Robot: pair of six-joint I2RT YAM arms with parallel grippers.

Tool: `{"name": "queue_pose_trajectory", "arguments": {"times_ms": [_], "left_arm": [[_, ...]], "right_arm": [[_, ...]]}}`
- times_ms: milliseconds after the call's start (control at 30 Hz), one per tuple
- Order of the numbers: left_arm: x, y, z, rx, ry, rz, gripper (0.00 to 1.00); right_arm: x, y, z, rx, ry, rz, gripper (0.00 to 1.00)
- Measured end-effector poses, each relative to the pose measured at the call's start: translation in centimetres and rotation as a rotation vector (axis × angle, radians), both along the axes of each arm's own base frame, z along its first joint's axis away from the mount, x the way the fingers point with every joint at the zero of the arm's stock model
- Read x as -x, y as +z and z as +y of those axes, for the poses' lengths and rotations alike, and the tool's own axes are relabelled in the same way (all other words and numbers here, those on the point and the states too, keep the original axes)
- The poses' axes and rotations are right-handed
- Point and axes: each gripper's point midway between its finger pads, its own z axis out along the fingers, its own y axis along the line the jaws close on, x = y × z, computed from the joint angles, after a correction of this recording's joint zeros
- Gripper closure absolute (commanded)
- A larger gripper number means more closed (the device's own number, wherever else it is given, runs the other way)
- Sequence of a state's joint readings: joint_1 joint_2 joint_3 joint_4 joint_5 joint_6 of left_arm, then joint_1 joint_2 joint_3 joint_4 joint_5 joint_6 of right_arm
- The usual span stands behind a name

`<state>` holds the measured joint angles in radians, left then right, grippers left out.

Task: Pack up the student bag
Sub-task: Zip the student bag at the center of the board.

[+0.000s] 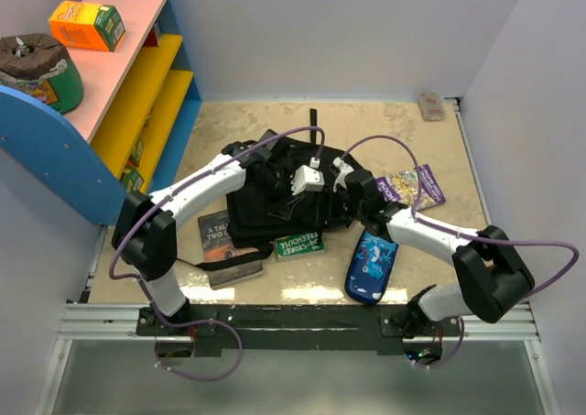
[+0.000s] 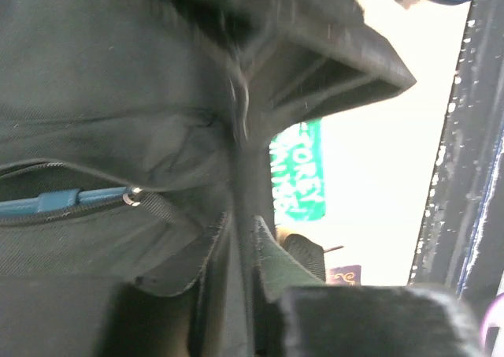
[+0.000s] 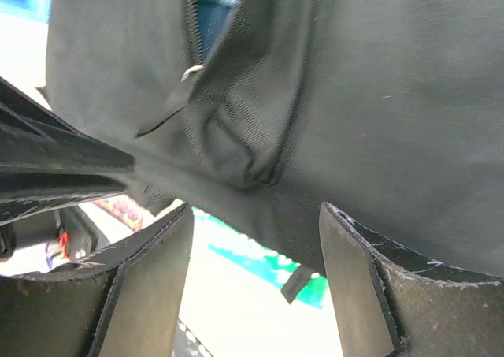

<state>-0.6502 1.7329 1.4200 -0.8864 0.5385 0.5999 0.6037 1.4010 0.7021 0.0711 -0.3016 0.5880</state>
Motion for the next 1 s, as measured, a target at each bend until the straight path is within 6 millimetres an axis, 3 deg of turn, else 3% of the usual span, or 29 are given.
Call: {"name": "queue_pose_trajectory", "arguments": {"times_ms": [333,667,867,1000], "left_arm": [[-1.8,-0.6,0.8,-0.022,0.046,-0.055,0.69],[-1.0,-2.4,1.3,-0.058,0.041,-0.043,0.68],[-2.2,-2.9,1.2,-0.068,0.069,-0.087,0.79],[-3.5,-3.5,1.2,-0.087,0.107,-0.124,0.93]], "right_arm": [[-1.7,0.1,-0.8,0.019,-0.074,-0.043,0.34],[-2.1,-0.1,-1.0,0.016,-0.111,-0.051,0.39],[-1.7,-0.8,-1.2,0.011,-0.125,-0.032,0.44],[-1.7,-1.0,-1.2,0.004,-0.13,-0.029,0.44]]}}
